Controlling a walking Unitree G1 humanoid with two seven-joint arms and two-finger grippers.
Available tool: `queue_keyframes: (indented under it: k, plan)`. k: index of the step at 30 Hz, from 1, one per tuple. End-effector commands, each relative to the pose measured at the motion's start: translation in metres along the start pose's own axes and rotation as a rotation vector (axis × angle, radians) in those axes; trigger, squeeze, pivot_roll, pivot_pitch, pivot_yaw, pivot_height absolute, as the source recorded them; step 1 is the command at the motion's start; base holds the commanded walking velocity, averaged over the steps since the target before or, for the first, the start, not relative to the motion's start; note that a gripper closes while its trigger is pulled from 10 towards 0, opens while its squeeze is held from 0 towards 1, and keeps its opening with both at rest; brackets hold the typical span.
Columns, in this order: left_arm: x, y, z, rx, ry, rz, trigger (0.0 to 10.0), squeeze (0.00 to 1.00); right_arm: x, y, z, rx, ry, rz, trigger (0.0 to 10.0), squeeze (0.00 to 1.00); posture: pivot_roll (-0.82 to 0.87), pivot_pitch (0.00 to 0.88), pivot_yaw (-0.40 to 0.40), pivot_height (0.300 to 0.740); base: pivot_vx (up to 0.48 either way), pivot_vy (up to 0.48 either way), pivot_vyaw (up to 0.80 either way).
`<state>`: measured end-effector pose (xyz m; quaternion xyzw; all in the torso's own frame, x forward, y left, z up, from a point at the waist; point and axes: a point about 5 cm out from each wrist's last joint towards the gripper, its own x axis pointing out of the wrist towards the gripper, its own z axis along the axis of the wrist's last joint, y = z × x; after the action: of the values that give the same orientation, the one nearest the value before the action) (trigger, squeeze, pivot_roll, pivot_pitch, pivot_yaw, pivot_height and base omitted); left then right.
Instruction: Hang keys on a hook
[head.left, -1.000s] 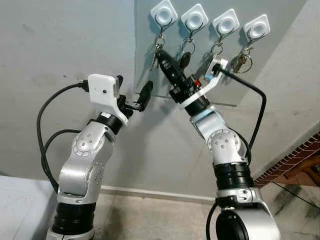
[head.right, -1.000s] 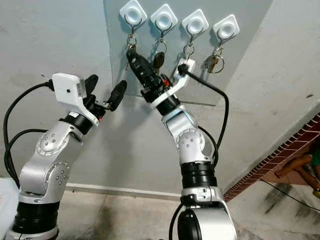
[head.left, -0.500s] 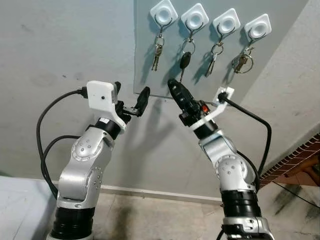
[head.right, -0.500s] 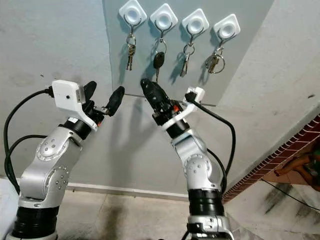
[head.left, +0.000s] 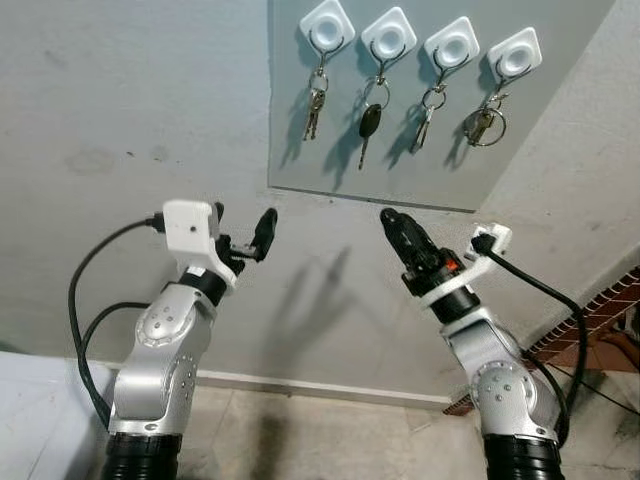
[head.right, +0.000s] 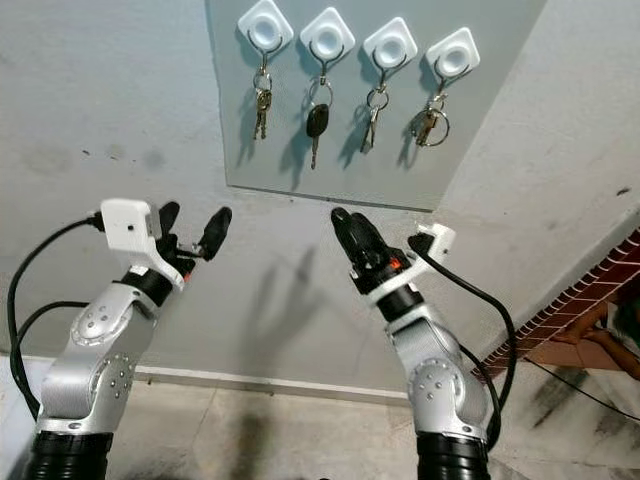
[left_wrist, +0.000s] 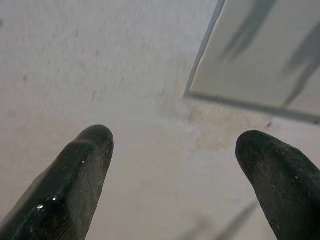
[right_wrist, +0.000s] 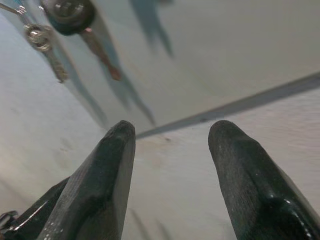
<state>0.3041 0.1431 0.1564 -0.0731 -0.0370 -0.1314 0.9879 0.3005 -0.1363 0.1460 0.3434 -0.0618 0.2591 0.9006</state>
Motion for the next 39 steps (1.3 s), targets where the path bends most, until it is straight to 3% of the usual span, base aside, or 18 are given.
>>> queue_keyframes:
  k: [1,2,4,11,17,19,24,31,37,39]
  plan:
    - [-0.003,0.002,-0.017,0.032,0.026,0.005,10.0,0.00,-0.008,-0.015,-0.009,-0.059,0.039,-0.099,10.0,0.00,0.05,0.054,-0.035,0.732,0.000,0.000,0.00]
    - [-0.003,0.002,-0.017,0.032,0.026,0.005,10.0,0.00,-0.008,-0.015,-0.009,-0.059,0.039,-0.099,10.0,0.00,0.05,0.054,-0.035,0.732,0.000,0.000,0.00]
    - [-0.005,0.005,-0.037,0.040,0.076,0.011,10.0,0.00,-0.014,-0.025,-0.022,-0.143,0.108,-0.145,10.0,0.00,0.04,0.049,-0.030,0.732,0.000,0.000,0.00]
    - [-0.013,0.009,-0.086,-0.005,0.223,0.038,10.0,0.00,-0.032,-0.051,-0.049,-0.232,0.214,-0.282,10.0,0.00,0.04,0.034,-0.018,0.732,0.000,0.000,0.00]
    - [-0.027,0.015,-0.129,-0.075,0.359,0.089,10.0,0.00,-0.058,-0.078,-0.077,-0.316,0.354,-0.426,10.0,0.00,0.04,0.010,-0.017,0.732,0.000,0.000,0.00]
    - [-0.034,0.017,-0.142,-0.057,0.418,0.100,10.0,0.00,-0.070,-0.085,-0.087,-0.337,0.416,-0.470,10.0,0.00,0.04,0.000,-0.018,0.732,0.000,0.000,0.00]
    - [-0.046,0.020,-0.159,-0.095,0.478,0.124,10.0,0.00,-0.087,-0.095,-0.101,-0.386,0.515,-0.530,10.0,0.00,0.04,0.000,-0.017,0.732,0.000,0.000,0.00]
    - [-0.076,0.024,-0.189,-0.114,0.655,0.201,10.0,0.00,-0.117,-0.101,-0.124,-0.440,0.709,-0.601,10.0,0.00,0.03,0.000,-0.016,0.732,0.000,0.000,0.00]
    - [-0.085,0.024,-0.195,-0.120,0.684,0.218,10.0,0.00,-0.130,-0.104,-0.129,-0.449,0.766,-0.639,10.0,0.00,0.02,0.000,-0.018,0.732,0.000,0.000,0.00]
    - [-0.096,0.023,-0.202,-0.106,0.722,0.225,10.0,0.00,-0.140,-0.105,-0.133,-0.465,0.820,-0.662,10.0,0.00,0.02,0.000,-0.022,0.732,0.000,0.000,0.00]
